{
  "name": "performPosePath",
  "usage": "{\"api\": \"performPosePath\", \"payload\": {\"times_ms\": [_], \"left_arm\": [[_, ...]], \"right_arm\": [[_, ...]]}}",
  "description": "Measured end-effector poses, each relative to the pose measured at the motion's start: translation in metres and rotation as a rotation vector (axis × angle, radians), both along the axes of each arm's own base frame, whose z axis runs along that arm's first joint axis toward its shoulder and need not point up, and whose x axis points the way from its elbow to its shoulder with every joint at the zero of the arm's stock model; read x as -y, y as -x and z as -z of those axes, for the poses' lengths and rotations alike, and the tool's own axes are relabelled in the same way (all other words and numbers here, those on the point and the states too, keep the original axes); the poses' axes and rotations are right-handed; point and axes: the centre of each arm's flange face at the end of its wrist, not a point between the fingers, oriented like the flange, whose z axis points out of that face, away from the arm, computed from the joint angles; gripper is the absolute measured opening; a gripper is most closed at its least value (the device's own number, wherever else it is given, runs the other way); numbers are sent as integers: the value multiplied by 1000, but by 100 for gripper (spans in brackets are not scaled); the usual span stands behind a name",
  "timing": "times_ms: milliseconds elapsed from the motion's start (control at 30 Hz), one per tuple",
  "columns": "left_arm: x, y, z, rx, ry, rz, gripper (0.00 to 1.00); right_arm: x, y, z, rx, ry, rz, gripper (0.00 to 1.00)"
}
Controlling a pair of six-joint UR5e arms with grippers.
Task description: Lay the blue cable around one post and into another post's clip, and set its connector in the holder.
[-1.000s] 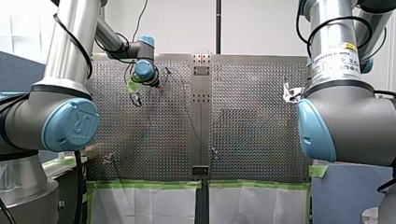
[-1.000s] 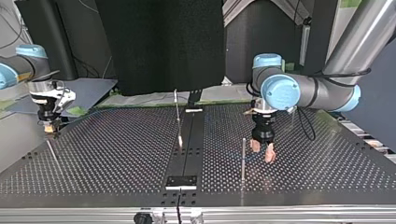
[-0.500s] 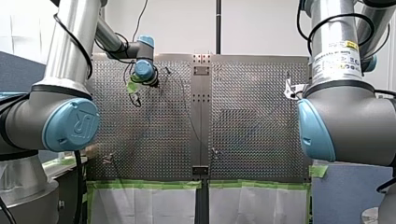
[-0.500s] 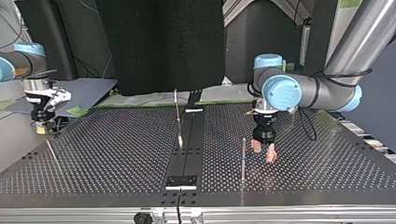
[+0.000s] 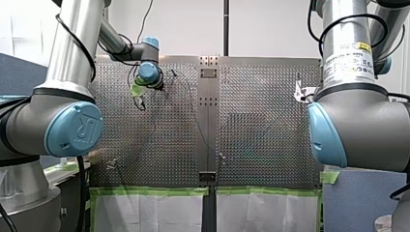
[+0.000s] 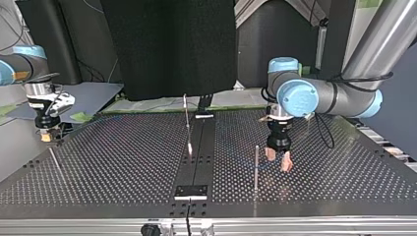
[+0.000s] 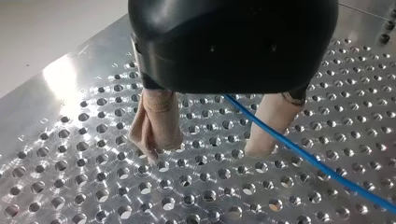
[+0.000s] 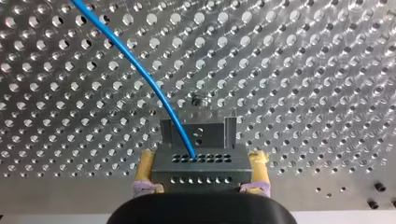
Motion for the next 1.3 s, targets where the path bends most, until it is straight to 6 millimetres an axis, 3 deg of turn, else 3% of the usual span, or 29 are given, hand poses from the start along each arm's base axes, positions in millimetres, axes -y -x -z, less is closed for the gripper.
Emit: {"api": "performPosePath", "payload": {"times_ms": [433, 1300], "left_arm": [[-1, 0, 0, 0, 0, -1, 100], [-6, -2, 0, -2, 0, -3, 100]], "right_arm": [[4, 8, -1, 3, 3, 12, 0], [17, -11, 5, 0, 20, -15, 0]]}}
